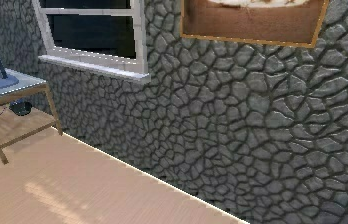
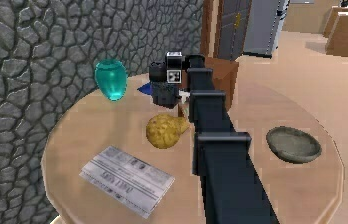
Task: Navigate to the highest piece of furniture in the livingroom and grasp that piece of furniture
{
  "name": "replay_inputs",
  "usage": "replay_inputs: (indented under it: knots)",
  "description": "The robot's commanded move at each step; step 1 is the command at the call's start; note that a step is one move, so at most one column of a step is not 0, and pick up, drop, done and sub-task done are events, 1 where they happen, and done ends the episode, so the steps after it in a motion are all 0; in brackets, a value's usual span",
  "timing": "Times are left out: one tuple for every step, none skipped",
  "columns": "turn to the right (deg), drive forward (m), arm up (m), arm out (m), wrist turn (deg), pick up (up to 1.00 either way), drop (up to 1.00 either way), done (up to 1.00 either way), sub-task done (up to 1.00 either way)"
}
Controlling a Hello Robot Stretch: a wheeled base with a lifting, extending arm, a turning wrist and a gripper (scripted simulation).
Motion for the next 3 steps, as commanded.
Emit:
replay_inputs:
  knots:
    - [0.0,0.00,-0.14,0.00,0.0,0.00,0.00,0.00,0.00]
    - [0.0,0.00,0.00,0.00,0.0,1.00,0.00,0.00,0.00]
    - [0.0,0.00,0.10,0.00,0.0,0.00,0.00,0.00,0.00]
